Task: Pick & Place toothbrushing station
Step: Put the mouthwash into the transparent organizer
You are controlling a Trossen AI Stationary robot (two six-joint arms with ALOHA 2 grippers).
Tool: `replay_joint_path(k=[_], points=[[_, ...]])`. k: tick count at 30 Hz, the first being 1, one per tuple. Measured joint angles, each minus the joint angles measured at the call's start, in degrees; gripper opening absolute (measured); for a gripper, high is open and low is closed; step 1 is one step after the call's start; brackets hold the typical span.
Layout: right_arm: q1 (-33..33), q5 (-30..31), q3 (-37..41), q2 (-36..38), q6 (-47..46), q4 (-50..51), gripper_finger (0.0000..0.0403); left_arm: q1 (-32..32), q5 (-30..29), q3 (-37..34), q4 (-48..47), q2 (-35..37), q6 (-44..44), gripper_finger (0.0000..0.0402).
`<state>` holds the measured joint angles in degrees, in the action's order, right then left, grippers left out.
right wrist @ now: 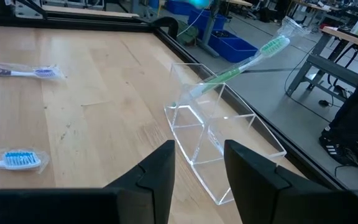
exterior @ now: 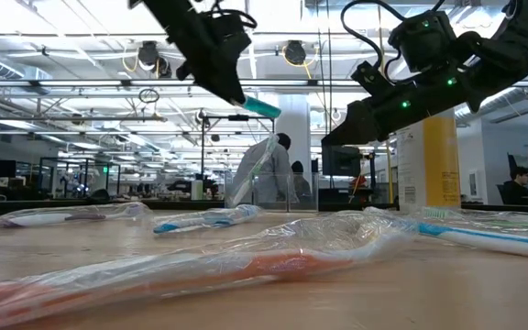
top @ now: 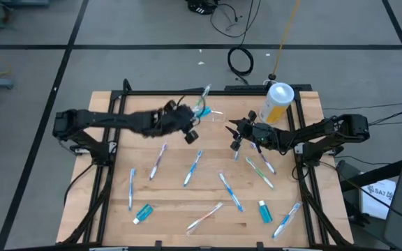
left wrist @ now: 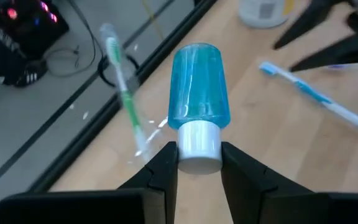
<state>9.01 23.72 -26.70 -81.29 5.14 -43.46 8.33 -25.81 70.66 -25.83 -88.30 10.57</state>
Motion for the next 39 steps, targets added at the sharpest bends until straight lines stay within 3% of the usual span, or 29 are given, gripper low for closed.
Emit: replay_joint_path(k=[8, 13, 19, 28, 39], points=[[0.01, 0.01, 0.02, 0.01, -0.01, -0.01, 0.0130, 8.50, 11.97, 20.30, -21.36, -12.71, -1.31, 0.0097], [-0.01, 0.01, 0.02, 0.01, -0.01, 0.00, 0.0130, 12.17, 16.74, 27.23, -25.11, -19.22, -1.38, 0.0097], [0.00, 0.00, 0.02, 0.01, 0.00, 0.02, 0.0130, 14.86, 21.74, 28.45, -25.69, -23.57, -2.56, 0.0097], [-0.01, -0.01, 0.02, 0.01, 0.01, 0.02, 0.0130, 16.12, 21.71, 28.45, -27.90, -25.07, -1.67, 0.0100], [0.01, -0.01, 0.02, 0.01, 0.01, 0.04, 0.0130, 16.51, 21.80, 28.45, -26.75, -25.11, -1.84, 0.0131]])
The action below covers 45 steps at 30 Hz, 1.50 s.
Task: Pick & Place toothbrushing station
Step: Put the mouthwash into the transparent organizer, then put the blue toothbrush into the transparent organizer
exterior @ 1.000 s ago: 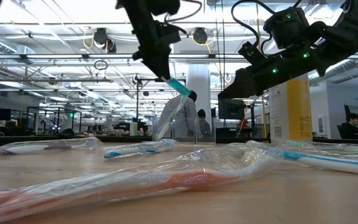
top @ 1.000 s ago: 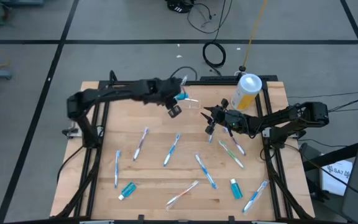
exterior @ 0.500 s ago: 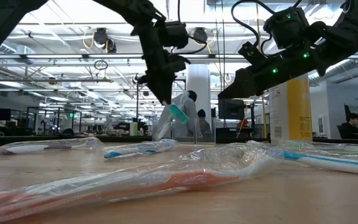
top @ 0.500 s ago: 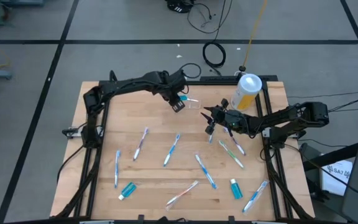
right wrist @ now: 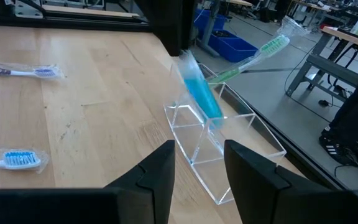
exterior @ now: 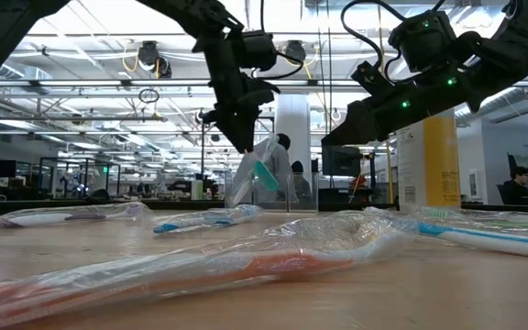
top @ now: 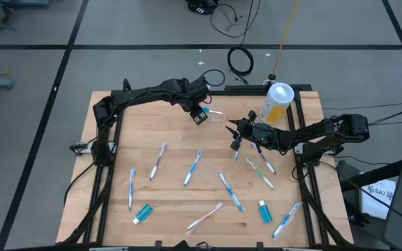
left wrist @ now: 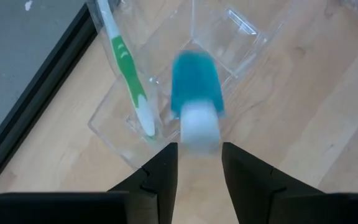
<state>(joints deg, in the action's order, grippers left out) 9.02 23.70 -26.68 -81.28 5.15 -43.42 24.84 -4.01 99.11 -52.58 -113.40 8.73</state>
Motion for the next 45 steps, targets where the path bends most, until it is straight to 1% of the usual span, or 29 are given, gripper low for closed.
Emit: replay_joint_path(k=[11, 13, 18, 20, 25, 29, 33, 39, 43, 45], points=[[-0.01, 0.00, 0.00, -0.01, 0.00, -0.01, 0.0130, 0.15, -0.49, 0.00, 4.02, 0.00, -1.79, 0.0133], [0.00, 0.00, 0.00, 0.00, 0.02, 0.00, 0.0130, -0.22, -0.51, 0.00, 4.02, 0.00, -4.77, 0.0133], [-0.02, 0.00, 0.00, 0.00, 0.02, -0.01, 0.0130, -2.08, -0.55, 0.00, 4.00, 0.00, -17.46, 0.0134], [0.00, 0.00, 0.00, 0.00, 0.02, 0.00, 0.0130, -2.85, -0.53, 0.00, 4.02, 0.00, -19.37, 0.0134], [0.00, 0.00, 0.00, 0.00, 0.02, -0.01, 0.0130, -4.07, -1.43, 0.00, 4.31, 0.02, -16.05, 0.0134], [-0.02, 0.00, 0.00, 0.00, 0.02, 0.00, 0.0130, -4.07, -2.82, -0.02, 7.10, 0.02, -10.83, 0.0134], [-0.02, 0.00, 0.00, 0.00, 0.02, 0.04, 0.0130, -3.88, -3.14, -0.08, 6.79, 0.54, -9.87, 0.0134], [0.00, -0.02, 0.00, 0.00, 0.00, 0.96, 0.0130, -4.92, -4.02, -0.11, 2.16, 5.71, -10.12, 0.0134], [-0.02, -0.02, 0.00, 0.00, 0.02, 1.99, 0.0130, -5.97, -4.46, -1.00, 2.12, 10.31, -10.83, 0.0134], [-0.09, -0.02, 0.00, 0.00, -0.14, 2.14, 0.0130, -6.66, -4.59, -2.76, 2.95, 13.41, -11.28, 0.0134]])
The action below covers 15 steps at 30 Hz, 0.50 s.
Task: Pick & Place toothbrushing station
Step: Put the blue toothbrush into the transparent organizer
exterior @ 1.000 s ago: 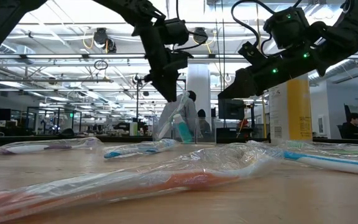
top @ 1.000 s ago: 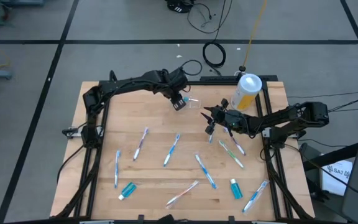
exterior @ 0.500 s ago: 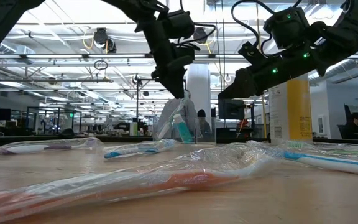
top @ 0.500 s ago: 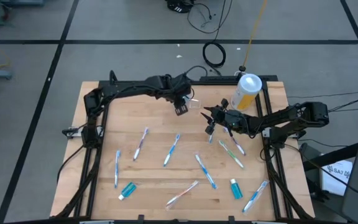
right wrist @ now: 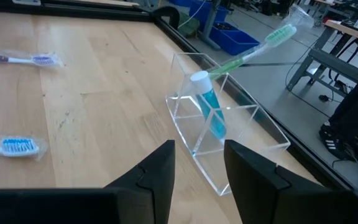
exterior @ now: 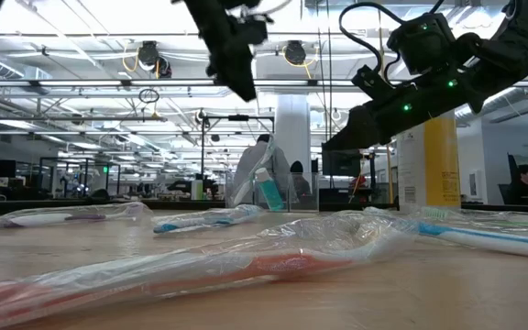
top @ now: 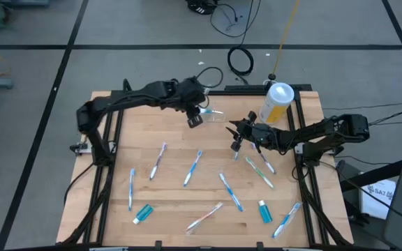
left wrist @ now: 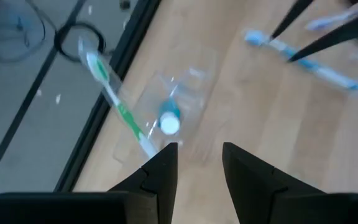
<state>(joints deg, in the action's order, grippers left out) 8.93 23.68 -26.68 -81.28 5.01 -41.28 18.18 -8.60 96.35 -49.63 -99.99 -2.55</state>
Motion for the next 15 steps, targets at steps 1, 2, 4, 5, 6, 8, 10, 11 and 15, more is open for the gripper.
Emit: replay_joint_path(k=[1, 2, 4, 5, 6, 8, 10, 11, 15], points=[[0.00, -0.01, 0.00, 0.00, -0.48, 0.06, 0.0130, -0.20, 0.00, -1.34, 0.46, 1.58, 0.04, 0.0134], [0.00, -0.03, 0.00, 0.00, -1.36, 0.25, 0.0130, -0.52, -0.01, -3.02, 0.97, 3.08, 0.04, 0.0134], [0.00, -0.04, 0.00, 0.00, -3.01, 0.92, 0.0130, -0.94, -0.07, -7.79, 3.92, 6.81, 0.04, 0.0134], [0.00, -0.04, 0.00, 0.00, -3.34, 1.36, 0.0130, -1.03, -0.07, -10.53, 5.58, 8.60, 0.04, 0.0134], [0.00, -0.02, 0.00, 0.00, -3.49, 1.60, 0.0130, -1.06, 0.05, -13.59, 7.64, 10.73, 0.04, 0.0134], [0.00, -0.02, 0.00, -0.02, -3.53, 1.81, 0.0130, -1.06, 0.48, -19.87, 12.17, 14.62, 0.11, 0.0134], [0.00, -0.02, 0.00, 0.00, -4.31, 1.99, 0.0130, -1.06, 0.50, -26.12, 16.68, 18.11, 0.99, 0.0134], [0.00, -0.04, 0.00, 0.00, -4.68, 2.15, 0.0130, -1.04, 0.47, -29.15, 19.05, 19.64, 1.48, 0.0134], [0.02, -0.02, 0.00, 0.00, -5.35, 2.24, 0.0131, -1.39, 0.46, -39.21, 27.33, 24.97, 2.46, 0.0134]])
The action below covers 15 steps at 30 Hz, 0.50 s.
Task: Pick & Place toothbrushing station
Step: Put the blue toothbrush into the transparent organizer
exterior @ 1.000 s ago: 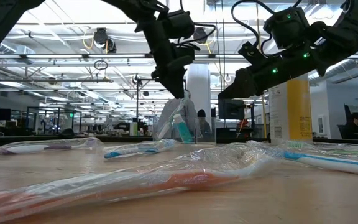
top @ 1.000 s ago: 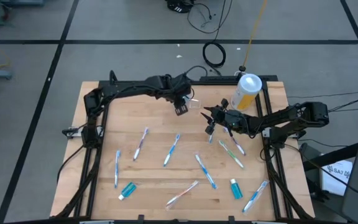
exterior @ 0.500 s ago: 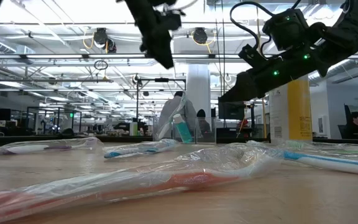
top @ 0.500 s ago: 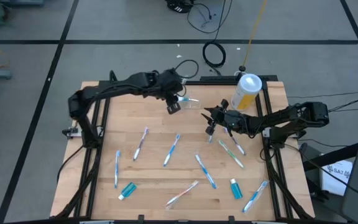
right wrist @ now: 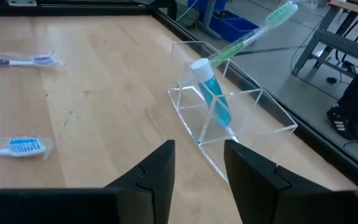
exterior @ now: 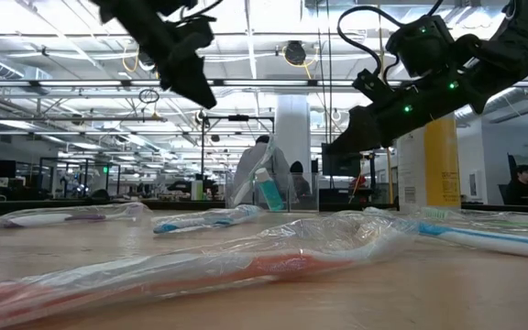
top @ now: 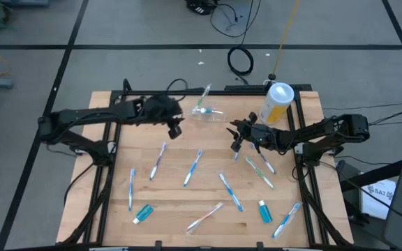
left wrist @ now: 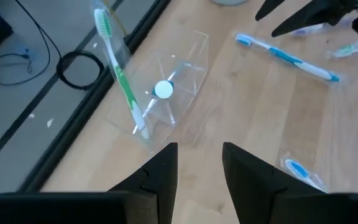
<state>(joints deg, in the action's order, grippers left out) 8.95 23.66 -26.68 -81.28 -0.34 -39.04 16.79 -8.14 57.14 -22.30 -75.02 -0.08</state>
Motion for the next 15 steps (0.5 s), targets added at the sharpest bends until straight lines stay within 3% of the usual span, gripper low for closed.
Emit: replay_joint_path(k=[7, 15], points=[[1.99, 0.00, 0.00, 0.00, -6.06, 5.26, 0.0131, -1.46, 0.12, -11.28, 10.98, 3.37, 5.03, 0.0134], [6.48, 0.04, 0.00, 0.00, -27.10, 14.79, 0.0130, -2.70, 0.13, -15.43, 13.89, 3.47, 6.78, 0.0134]])
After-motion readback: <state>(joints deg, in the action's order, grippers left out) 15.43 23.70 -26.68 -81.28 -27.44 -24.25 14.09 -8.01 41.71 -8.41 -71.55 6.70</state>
